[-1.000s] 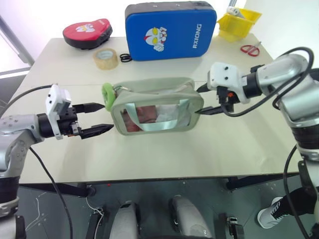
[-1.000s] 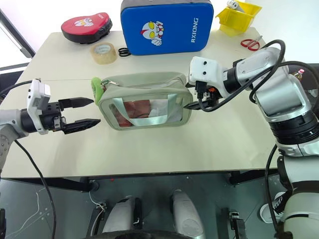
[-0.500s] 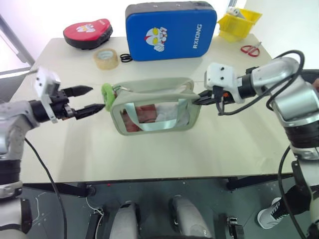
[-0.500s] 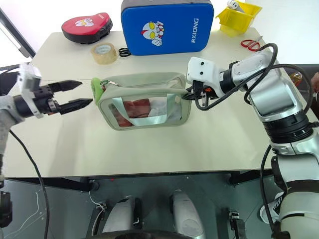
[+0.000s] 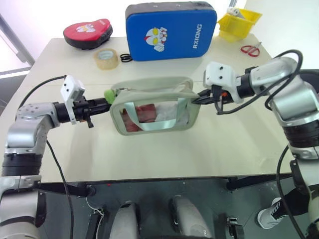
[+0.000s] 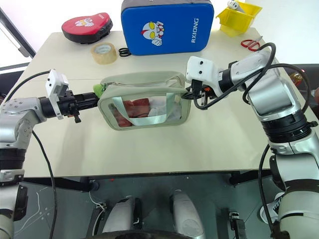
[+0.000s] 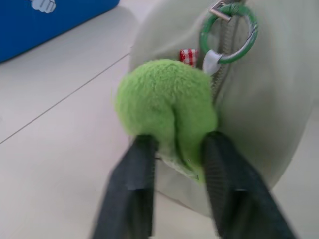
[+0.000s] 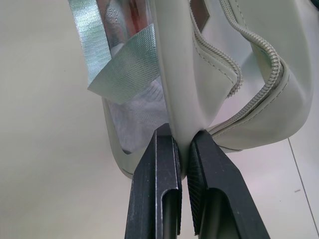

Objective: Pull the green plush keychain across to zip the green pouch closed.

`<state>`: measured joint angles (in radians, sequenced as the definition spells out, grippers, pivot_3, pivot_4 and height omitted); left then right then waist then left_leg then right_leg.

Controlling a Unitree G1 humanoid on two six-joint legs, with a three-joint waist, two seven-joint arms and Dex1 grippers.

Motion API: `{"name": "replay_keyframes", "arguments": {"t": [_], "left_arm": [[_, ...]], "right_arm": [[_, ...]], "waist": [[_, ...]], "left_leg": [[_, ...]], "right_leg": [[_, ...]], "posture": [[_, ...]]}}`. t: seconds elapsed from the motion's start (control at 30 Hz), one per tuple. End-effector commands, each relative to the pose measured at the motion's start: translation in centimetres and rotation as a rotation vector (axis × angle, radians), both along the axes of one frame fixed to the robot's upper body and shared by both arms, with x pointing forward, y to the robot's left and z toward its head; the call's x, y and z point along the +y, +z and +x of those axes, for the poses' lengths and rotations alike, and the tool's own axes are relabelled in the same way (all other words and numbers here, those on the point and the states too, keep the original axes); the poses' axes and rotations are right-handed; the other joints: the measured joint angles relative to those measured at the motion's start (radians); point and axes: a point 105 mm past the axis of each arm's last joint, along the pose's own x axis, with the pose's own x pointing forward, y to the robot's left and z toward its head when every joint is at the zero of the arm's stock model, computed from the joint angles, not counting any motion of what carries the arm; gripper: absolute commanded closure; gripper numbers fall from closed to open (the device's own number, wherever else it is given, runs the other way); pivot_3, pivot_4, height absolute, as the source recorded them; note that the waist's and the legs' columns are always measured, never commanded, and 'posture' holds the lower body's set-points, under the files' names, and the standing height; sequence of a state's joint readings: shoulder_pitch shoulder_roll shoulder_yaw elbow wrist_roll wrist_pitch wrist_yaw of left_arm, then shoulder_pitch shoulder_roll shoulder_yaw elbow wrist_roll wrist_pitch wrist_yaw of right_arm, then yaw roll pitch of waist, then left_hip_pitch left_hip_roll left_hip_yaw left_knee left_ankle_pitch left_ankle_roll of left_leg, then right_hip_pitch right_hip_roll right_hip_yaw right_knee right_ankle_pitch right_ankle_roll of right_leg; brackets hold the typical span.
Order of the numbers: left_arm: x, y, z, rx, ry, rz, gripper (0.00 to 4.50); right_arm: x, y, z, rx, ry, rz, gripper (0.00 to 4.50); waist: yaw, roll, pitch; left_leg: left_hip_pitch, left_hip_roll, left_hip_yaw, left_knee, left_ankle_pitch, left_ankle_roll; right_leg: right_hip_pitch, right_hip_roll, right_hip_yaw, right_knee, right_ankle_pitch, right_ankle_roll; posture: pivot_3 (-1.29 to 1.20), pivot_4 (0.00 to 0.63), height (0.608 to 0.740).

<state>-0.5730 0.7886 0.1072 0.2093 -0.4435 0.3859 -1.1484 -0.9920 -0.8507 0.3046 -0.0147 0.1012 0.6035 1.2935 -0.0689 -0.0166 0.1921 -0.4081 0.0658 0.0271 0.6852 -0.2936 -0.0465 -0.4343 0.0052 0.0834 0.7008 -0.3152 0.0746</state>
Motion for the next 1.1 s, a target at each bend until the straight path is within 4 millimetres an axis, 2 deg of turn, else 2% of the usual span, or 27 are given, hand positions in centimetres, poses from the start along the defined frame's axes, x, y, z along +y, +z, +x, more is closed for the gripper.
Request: {"name": "replay_keyframes", "arguments": {"t": [0.03,0.23,0.4,0.47,0.53,0.67,0.8,0.9,1.1], "left_arm": [[0.5,1.2,0.2,-0.050,0.016,0.016,4.46],[1.3,2.3,0.2,-0.071,0.044,0.029,4.46],[1.3,6.4,-1.1,-0.064,-0.018,-0.111,4.46],[0.3,8.7,-1.6,-0.075,-0.083,-0.191,4.46],[-0.7,9.8,-1.7,-0.081,-0.131,-0.226,4.46],[-4.9,8.7,-1.3,-0.068,-0.242,-0.140,4.46],[-6.9,8.1,-1.0,-0.021,-0.307,-0.127,4.46],[-7.4,7.5,-0.9,0.031,-0.330,-0.113,3.28],[-6.5,7.3,-0.2,0.012,-0.281,-0.073,0.11]], "right_arm": [[0.2,1.4,-0.3,-0.055,0.012,0.015,4.50],[0.3,1.4,-0.1,-0.056,0.010,0.022,4.50],[0.4,1.3,-0.1,-0.053,0.008,0.022,4.50],[0.4,1.2,-0.2,-0.050,0.010,0.023,4.50],[0.5,1.1,-0.1,-0.052,0.014,0.022,4.50],[0.7,1.0,0.0,-0.054,0.017,0.026,4.50],[0.8,0.9,0.1,-0.052,0.017,0.030,4.50],[0.8,0.6,0.1,-0.050,0.017,0.025,4.50],[1.1,0.6,0.0,-0.051,0.016,0.030,4.50]], "waist": [[0.000,0.000,0.000],[-0.001,0.000,0.000],[0.000,0.000,0.000],[0.001,0.000,0.000],[0.001,0.000,0.000],[0.003,0.000,0.000],[0.000,0.000,0.000],[-0.001,0.000,0.000],[0.000,0.000,0.000]], "left_leg": [[0.000,0.000,0.000,0.000,0.000,0.000],[0.000,0.000,0.000,0.000,0.000,0.000],[0.000,0.000,0.000,0.000,0.000,0.000],[0.000,0.000,0.000,0.000,0.000,0.000],[0.000,0.000,-0.001,0.001,0.000,0.000],[0.000,-0.001,-0.001,0.001,0.000,0.000],[0.000,-0.001,-0.001,0.001,0.001,-0.002],[0.000,0.000,-0.001,0.001,0.001,-0.002],[0.000,0.000,-0.002,0.001,0.001,-0.002]], "right_leg": [[0.000,0.000,0.000,0.000,0.000,0.000],[0.000,0.000,0.000,0.000,0.000,0.000],[0.000,0.000,0.000,0.001,0.000,0.000],[0.000,0.000,0.000,0.001,0.000,0.000],[0.000,0.000,-0.001,0.001,0.000,0.000],[0.001,0.000,-0.001,0.001,0.000,0.000],[0.001,0.000,-0.001,0.001,0.000,0.000],[0.001,0.001,-0.001,0.001,0.000,0.000],[0.001,0.001,-0.001,0.001,0.000,0.000]], "posture": [[0.00,0.150,0.737],[0.00,0.150,0.737],[0.00,0.150,0.737],[0.00,0.150,0.737],[0.00,0.150,0.737],[0.00,0.150,0.737],[0.00,0.150,0.737],[0.00,0.150,0.737],[0.00,0.150,0.737]]}}
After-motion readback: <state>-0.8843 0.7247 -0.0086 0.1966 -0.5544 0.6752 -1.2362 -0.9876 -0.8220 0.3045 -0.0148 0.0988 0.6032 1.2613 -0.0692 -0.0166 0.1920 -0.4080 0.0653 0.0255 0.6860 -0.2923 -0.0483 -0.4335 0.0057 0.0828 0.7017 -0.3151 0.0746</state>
